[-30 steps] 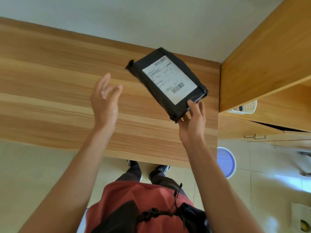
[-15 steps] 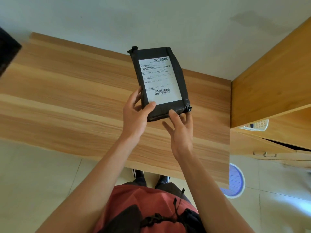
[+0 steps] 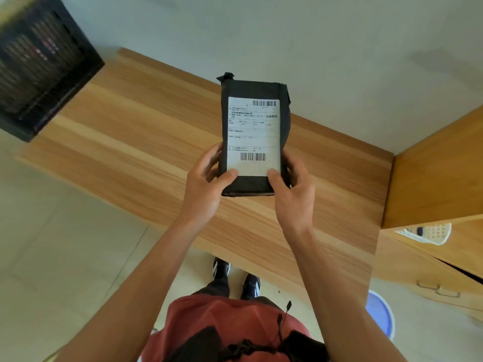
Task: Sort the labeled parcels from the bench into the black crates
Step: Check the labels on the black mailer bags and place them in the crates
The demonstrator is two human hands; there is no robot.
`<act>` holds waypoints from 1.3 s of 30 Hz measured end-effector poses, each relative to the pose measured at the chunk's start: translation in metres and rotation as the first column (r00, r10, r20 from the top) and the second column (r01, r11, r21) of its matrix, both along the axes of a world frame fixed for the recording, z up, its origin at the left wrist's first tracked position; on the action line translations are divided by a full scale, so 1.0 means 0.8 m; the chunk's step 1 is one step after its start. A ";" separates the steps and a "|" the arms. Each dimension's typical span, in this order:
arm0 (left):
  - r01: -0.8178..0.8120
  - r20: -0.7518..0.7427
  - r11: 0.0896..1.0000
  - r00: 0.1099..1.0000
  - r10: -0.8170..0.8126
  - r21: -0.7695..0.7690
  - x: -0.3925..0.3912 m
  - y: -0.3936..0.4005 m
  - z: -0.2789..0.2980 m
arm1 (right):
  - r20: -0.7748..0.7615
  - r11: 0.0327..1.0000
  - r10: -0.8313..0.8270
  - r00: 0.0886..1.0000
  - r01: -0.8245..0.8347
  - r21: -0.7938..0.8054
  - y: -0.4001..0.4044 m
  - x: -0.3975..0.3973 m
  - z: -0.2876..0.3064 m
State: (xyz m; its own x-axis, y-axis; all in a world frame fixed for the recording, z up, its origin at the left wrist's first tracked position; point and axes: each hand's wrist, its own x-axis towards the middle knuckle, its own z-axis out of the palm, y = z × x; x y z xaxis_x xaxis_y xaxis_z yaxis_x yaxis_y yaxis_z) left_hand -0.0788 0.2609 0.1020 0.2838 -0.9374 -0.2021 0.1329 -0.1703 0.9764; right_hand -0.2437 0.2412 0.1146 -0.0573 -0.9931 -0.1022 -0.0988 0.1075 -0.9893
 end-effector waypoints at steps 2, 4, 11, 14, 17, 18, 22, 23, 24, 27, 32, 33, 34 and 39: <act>-0.014 0.048 1.000 0.999 0.013 0.010 0.003 0.015 0.001 | 0.013 0.999 0.031 0.999 -0.031 0.010 0.008 0.000 -0.002; -0.037 0.087 0.999 0.996 0.035 0.022 0.007 0.031 0.005 | 0.027 0.997 0.070 0.997 -0.070 0.018 0.015 0.003 -0.005; -0.276 0.288 0.959 0.925 0.247 0.063 0.037 0.099 0.009 | 0.068 0.969 0.239 0.969 -0.242 0.045 0.043 0.054 -0.010; -0.384 0.277 0.921 0.894 0.353 0.063 0.066 0.132 0.010 | 0.077 0.930 0.366 0.927 -0.368 0.015 0.055 0.090 -0.002; -0.492 0.271 0.870 0.842 0.466 0.031 0.095 0.161 0.015 | 0.067 0.886 0.463 0.884 -0.463 -0.008 0.067 0.131 0.005; -0.521 0.271 0.853 0.825 0.496 0.022 0.106 0.170 0.016 | 0.071 0.873 0.487 0.870 -0.488 -0.006 0.071 0.146 0.006; -0.611 0.294 0.792 0.756 0.584 -0.003 0.151 0.204 0.021 | 0.094 0.817 0.575 0.812 -0.577 -0.009 0.088 0.207 0.013; -0.628 0.304 0.778 0.739 0.602 -0.014 0.163 0.212 0.024 | 0.100 0.801 0.596 0.797 -0.598 -0.013 0.092 0.224 0.015; -0.646 0.308 0.763 0.720 0.621 -0.029 0.177 0.219 0.026 | 0.102 0.788 0.614 0.783 -0.615 -0.020 0.097 0.242 0.019; -0.701 0.291 0.710 0.666 0.687 -0.072 0.221 0.241 0.034 | 0.108 0.749 0.662 0.742 -0.660 -0.055 0.111 0.298 0.028; -0.776 0.254 0.618 0.578 0.776 -0.123 0.286 0.275 0.045 | 0.101 0.671 0.741 0.664 -0.735 -0.098 0.134 0.384 0.044; -0.787 0.248 0.603 0.563 0.788 -0.128 0.298 0.282 0.047 | 0.105 0.662 0.750 0.653 -0.743 -0.102 0.139 0.400 0.046; -0.796 0.242 0.590 0.552 0.798 -0.135 0.311 0.288 0.049 | 0.106 0.655 0.756 0.646 -0.748 -0.111 0.145 0.417 0.048; -0.820 0.238 0.550 0.509 0.827 -0.157 0.378 0.314 0.061 | 0.146 0.630 0.776 0.613 -0.764 -0.142 0.172 0.487 0.054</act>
